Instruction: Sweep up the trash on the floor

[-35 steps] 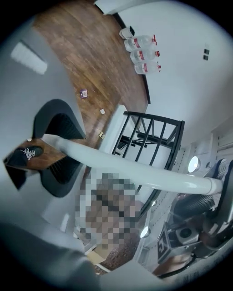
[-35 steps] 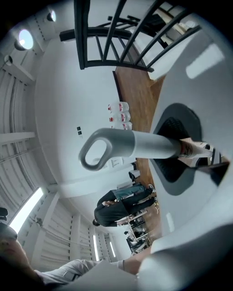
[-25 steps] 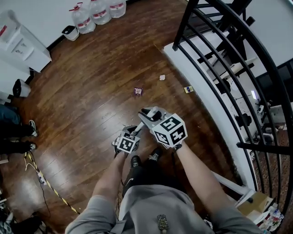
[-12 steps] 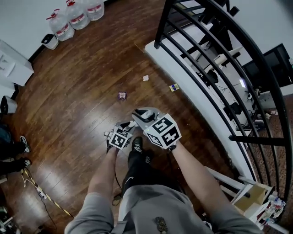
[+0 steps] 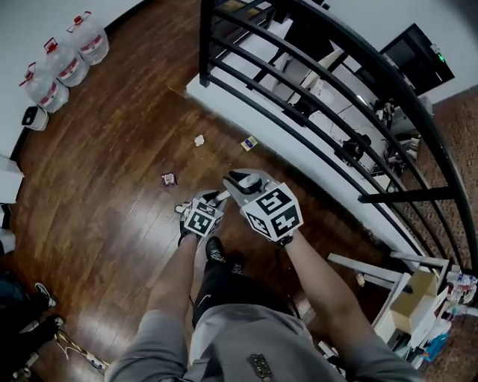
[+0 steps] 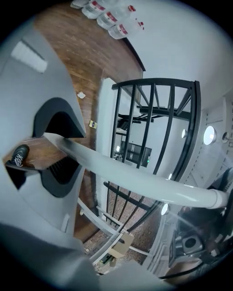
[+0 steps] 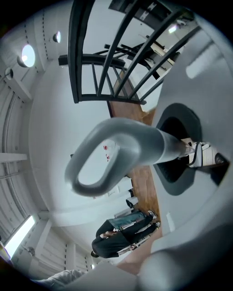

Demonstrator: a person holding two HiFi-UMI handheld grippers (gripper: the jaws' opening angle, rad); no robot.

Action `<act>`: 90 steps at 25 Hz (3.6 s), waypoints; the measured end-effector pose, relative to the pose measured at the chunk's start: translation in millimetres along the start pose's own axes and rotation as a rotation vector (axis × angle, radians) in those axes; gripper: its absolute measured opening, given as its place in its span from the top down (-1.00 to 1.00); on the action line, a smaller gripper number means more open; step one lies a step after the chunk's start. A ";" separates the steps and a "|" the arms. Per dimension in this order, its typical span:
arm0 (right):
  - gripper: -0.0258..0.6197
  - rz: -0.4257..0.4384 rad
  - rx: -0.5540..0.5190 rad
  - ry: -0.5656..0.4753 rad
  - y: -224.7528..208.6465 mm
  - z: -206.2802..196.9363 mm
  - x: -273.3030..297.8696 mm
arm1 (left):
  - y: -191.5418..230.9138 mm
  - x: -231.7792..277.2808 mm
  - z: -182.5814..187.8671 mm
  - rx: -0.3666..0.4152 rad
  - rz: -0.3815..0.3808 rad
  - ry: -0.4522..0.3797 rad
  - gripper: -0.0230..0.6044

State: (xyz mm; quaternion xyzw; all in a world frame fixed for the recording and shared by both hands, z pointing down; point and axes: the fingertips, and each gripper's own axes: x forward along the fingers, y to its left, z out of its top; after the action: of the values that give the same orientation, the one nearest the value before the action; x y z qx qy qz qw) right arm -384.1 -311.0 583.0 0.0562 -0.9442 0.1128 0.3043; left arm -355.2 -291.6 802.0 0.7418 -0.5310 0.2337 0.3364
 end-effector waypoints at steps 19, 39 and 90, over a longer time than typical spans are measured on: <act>0.71 -0.050 0.120 -0.228 -120.8 57.0 -39.1 | 7.9 52.0 118.8 0.137 -0.044 -0.009 0.56; 0.72 -0.049 0.245 -0.077 -80.8 58.0 119.3 | 162.0 13.6 27.6 0.186 -0.095 0.192 0.53; 0.72 -0.119 0.162 -0.232 -317.6 72.8 -85.8 | -19.3 180.4 253.6 0.183 -0.138 0.072 0.56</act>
State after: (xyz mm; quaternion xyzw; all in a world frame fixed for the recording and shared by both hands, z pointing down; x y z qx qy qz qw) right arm -300.1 -633.3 532.0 0.1491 -0.9558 0.1632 0.1939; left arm -280.7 -590.8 755.7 0.7953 -0.4428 0.2839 0.3014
